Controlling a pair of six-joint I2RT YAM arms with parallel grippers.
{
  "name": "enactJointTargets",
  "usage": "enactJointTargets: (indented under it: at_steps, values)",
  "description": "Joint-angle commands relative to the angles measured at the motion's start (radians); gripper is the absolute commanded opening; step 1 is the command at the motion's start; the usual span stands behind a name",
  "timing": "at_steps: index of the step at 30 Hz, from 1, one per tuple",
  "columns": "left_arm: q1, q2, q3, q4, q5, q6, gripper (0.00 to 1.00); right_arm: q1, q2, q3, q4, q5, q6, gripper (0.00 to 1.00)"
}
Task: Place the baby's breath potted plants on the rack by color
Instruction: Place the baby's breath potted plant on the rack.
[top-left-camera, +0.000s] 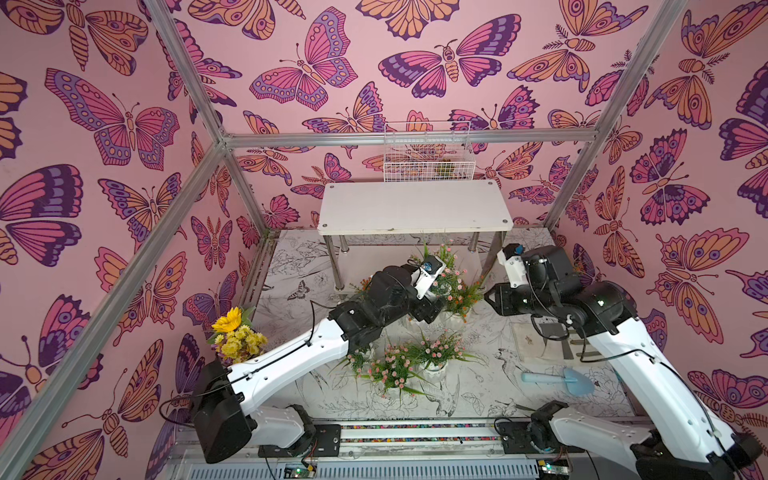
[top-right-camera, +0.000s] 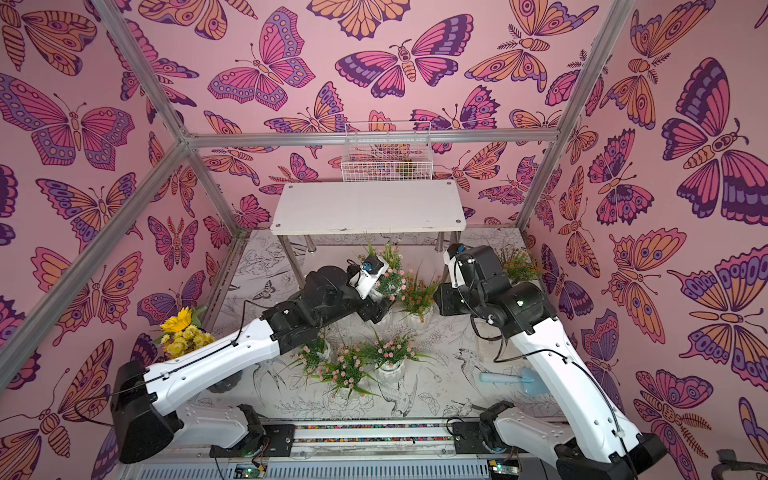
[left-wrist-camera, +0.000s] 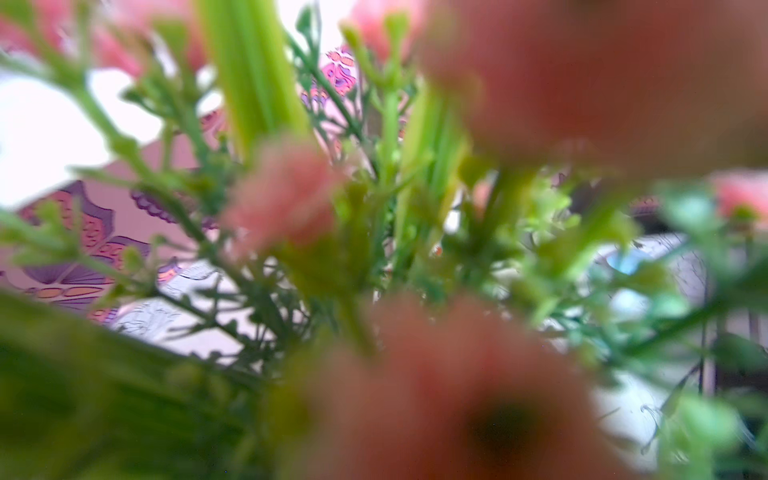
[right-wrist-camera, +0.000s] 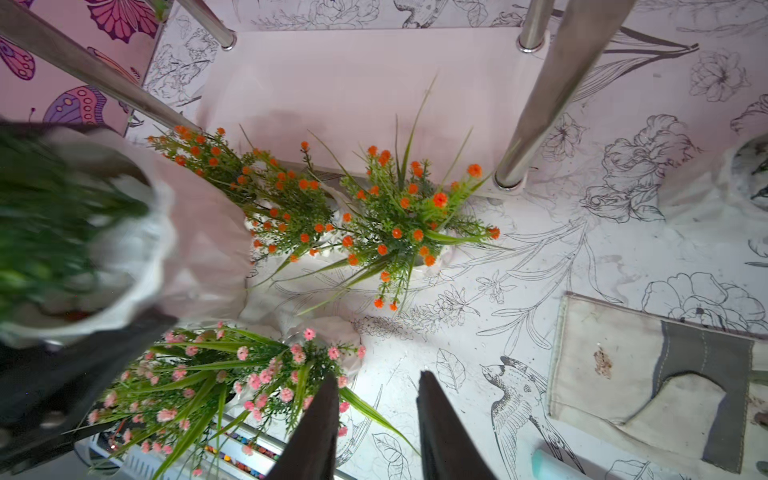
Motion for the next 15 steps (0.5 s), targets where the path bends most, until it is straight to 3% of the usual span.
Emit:
enactJointTargets:
  at_steps: [1,15]
  values:
    - [0.015,-0.082,0.073,-0.025,-0.051,-0.001,0.16,-0.011,-0.045,-0.056,0.029,0.044,0.026,0.35]
    - [0.103,-0.103,0.258,-0.115,-0.109,0.007,0.16,-0.015,-0.083,-0.174,0.073,0.024,0.054,0.35]
